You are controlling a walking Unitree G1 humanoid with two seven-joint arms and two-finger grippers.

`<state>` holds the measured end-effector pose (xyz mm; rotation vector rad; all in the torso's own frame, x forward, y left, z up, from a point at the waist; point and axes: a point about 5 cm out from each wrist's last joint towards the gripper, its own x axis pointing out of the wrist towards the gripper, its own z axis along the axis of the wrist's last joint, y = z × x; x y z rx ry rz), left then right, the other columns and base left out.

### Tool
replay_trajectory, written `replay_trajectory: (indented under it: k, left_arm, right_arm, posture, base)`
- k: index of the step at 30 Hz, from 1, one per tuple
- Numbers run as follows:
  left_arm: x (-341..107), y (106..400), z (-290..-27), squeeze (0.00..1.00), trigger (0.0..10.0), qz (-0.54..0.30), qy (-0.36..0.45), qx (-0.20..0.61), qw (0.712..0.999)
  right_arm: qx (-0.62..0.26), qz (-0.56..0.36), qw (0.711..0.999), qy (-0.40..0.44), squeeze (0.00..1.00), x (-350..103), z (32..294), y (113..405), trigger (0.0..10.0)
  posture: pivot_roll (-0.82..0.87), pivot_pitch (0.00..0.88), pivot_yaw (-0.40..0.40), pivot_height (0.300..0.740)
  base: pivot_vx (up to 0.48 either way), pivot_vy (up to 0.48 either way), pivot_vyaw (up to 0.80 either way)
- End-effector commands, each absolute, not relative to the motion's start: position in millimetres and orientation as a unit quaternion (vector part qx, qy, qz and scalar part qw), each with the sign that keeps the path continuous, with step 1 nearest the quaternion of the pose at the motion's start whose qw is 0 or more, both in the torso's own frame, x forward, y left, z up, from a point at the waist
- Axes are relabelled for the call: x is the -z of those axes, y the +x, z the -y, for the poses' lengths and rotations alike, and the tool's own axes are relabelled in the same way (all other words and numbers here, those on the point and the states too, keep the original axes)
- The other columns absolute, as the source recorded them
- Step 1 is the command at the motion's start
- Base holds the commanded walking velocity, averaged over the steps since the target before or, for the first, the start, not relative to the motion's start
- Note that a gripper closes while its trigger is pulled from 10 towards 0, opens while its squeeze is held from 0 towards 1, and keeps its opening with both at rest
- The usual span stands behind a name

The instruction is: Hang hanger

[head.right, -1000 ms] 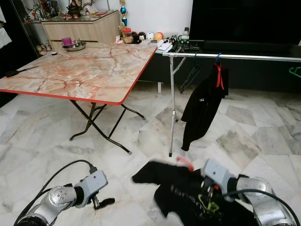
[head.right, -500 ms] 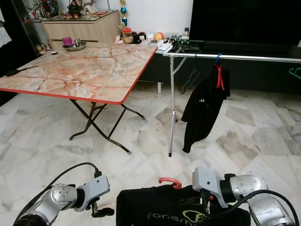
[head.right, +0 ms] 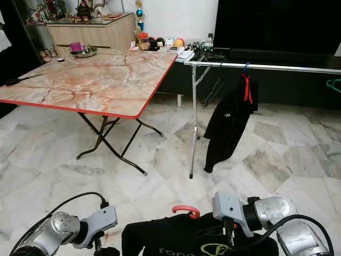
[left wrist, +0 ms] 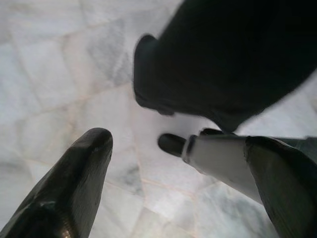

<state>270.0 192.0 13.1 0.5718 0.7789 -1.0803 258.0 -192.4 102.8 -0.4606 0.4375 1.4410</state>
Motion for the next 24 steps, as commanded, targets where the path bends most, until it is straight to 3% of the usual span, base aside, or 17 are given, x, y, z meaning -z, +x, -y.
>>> replay_trajectory:
  k: [1,6,13,20,21,22,23,24]
  left_arm:
    - [-13.3,266.7,-192.1,0.00,10.0,-0.362,0.258,0.507,0.739]
    - [-16.5,268.1,-186.6,0.00,10.0,-0.357,0.249,0.512,0.741]
    - [-15.0,274.2,-184.7,0.00,10.0,-0.349,0.240,0.472,0.773]
    - [-11.6,270.8,-186.2,0.00,10.0,-0.359,0.237,0.462,0.775]
    - [-10.4,271.4,-186.6,0.00,3.4,-0.359,0.236,0.454,0.780]
    - [-10.4,271.4,-186.6,0.00,3.4,-0.359,0.236,0.454,0.780]
    - [-9.8,272.3,-186.6,0.00,0.0,-0.359,0.234,0.448,0.784]
    - [-9.5,272.5,-186.2,0.00,0.0,-0.360,0.235,0.448,0.784]
  right_arm:
    - [-0.658,-0.176,0.700,-0.216,0.00,-110.7,184.5,259.0,10.0]
    - [-0.659,-0.170,0.700,-0.216,0.00,-112.2,181.5,260.1,10.0]
    - [-0.654,-0.151,0.712,-0.205,0.00,-115.6,172.9,264.4,10.0]
    - [-0.655,-0.147,0.714,-0.201,0.00,-113.8,167.9,263.9,10.0]
    - [-0.653,-0.143,0.716,-0.201,0.00,-115.2,167.0,265.1,10.0]
    - [-0.653,-0.143,0.716,-0.201,0.00,-115.2,167.0,265.1,10.0]
    - [-0.651,-0.141,0.718,-0.201,0.00,-116.4,166.8,266.1,10.0]
    - [-0.650,-0.139,0.719,-0.201,0.00,-117.1,166.8,266.6,10.0]
  posture:
    - [0.10,0.000,0.001,0.740]
    - [0.10,0.000,-0.001,0.740]
    - [0.09,0.000,0.006,0.740]
    - [0.10,0.000,0.009,0.740]
    - [0.09,0.000,0.011,0.740]
    - [0.09,0.000,0.011,0.740]
    - [0.09,0.000,0.012,0.740]
    - [0.09,0.000,0.011,0.740]
  base:
    - [0.000,0.000,0.00]
    - [0.000,0.000,0.00]
    - [0.000,0.000,0.00]
    - [0.000,0.000,0.00]
    - [0.000,0.000,0.00]
    - [0.000,0.000,0.00]
    - [0.000,0.000,0.00]
    - [0.000,0.000,0.00]
